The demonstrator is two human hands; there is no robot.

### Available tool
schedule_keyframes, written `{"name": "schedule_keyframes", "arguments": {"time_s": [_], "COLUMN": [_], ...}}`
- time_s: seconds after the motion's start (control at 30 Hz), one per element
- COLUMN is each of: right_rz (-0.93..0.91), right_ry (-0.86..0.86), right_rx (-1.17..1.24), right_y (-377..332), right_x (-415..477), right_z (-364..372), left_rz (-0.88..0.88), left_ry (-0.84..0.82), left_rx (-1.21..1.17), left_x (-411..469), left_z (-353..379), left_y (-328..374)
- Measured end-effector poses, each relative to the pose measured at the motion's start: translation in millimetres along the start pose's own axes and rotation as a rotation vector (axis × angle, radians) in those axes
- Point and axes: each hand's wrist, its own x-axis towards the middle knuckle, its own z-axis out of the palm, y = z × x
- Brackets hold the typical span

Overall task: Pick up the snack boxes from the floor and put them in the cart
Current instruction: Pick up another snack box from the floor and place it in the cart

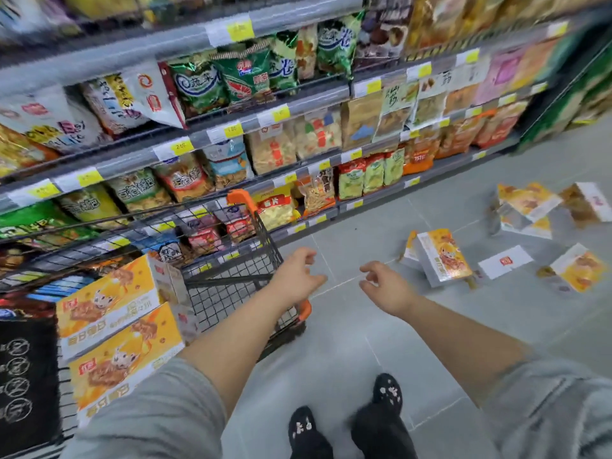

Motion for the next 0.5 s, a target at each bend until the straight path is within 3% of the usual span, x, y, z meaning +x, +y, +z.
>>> {"name": "schedule_keyframes", "arguments": {"time_s": [0.5], "right_rz": [0.345], "right_ry": [0.147], "right_rx": [0.201], "right_y": [214], "right_x": [13], "right_z": [-183], "left_rz": [0.002], "left_ry": [-0.148], "left_rx": [0.023], "left_x": [113], "left_z": [198], "left_y": [182]}}
